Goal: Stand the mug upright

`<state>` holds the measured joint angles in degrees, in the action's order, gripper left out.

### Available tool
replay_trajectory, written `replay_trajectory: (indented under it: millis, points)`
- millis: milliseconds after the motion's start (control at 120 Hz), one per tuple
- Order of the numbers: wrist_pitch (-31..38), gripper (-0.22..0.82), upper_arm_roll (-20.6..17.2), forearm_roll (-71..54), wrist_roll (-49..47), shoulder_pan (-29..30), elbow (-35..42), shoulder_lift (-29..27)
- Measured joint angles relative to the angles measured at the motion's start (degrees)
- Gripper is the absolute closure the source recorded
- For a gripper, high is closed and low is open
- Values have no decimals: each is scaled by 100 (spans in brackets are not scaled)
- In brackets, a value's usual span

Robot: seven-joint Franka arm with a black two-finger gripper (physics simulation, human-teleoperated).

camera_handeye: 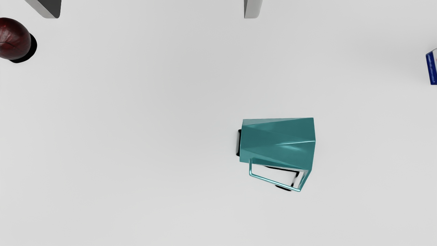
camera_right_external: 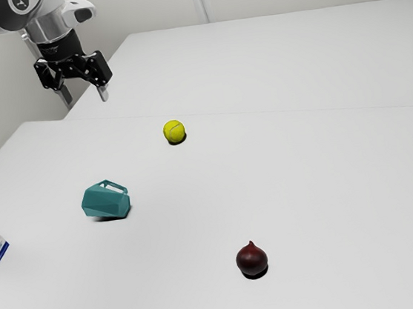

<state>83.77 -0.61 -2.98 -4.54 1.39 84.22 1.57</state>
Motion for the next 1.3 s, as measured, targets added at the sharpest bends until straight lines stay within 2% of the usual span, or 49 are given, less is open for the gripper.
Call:
replay_trajectory:
  millis: [600,1000,1183,1300]
  points:
    - [-5,2,-15,-13,4,101,391,-364]
    - [124,2,0,333,514,1590,370,-189]
    - [412,2,35,1055,1074,2262,402,93]
    - [593,2,60,1661,1529,2486,457,293]
